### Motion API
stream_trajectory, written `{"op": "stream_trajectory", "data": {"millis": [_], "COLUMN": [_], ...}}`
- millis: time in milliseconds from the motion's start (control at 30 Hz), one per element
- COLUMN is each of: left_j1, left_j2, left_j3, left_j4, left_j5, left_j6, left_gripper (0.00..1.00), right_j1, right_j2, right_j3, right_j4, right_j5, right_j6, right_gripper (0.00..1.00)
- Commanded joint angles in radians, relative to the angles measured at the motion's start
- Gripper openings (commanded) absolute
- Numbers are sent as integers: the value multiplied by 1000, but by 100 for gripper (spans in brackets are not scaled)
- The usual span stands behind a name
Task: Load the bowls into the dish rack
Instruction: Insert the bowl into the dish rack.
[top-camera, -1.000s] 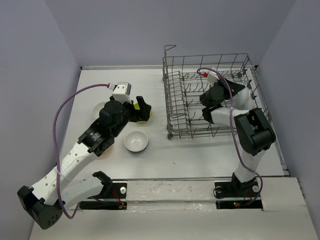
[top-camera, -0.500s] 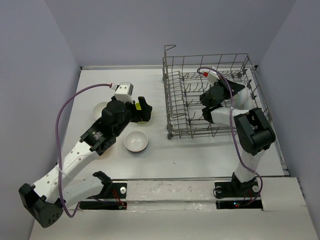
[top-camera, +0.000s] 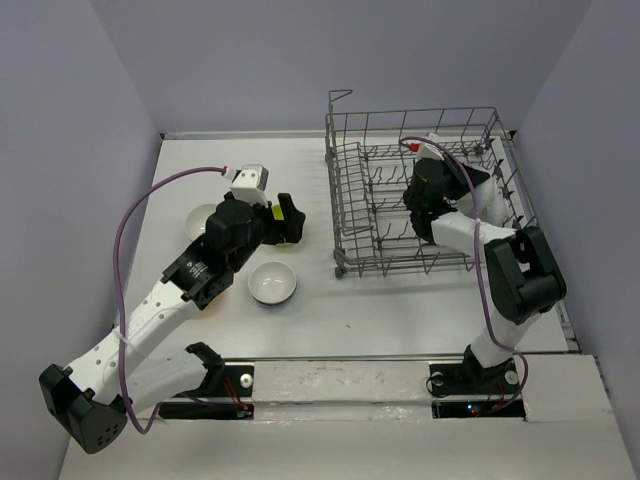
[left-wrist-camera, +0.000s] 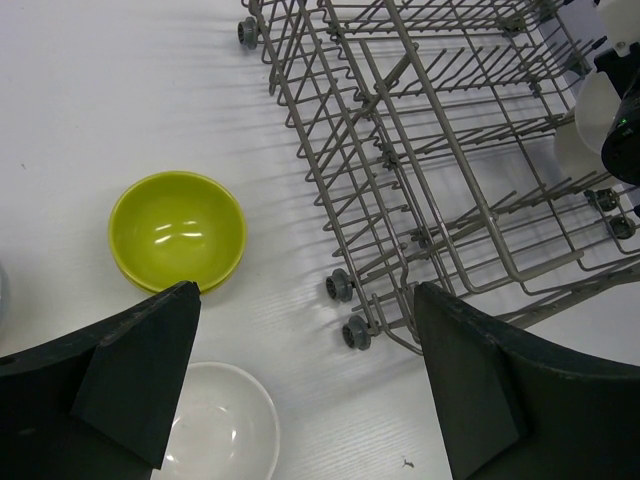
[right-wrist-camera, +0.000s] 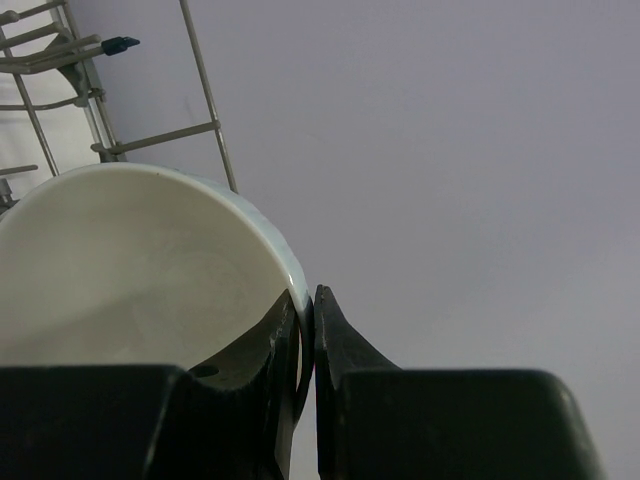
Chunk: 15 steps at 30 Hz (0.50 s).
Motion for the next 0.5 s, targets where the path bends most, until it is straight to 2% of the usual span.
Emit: {"op": "stream_trajectory", "data": {"millis": [0,467], "left_j1": [-6,-5], "left_j2": [3,12], "left_j3": [7,24], "left_j4": [41,38], "left_j5": [-4,23], "left_j6": [13,10], "left_gripper": [97,98], "right_j1": [-14,-14], "right_j2": [-33,-126], "right_j3": [12,4], "right_j4": [-102,-278], "right_j5": [5,-15], "right_j6": [109,228], "right_gripper": [1,1]}}
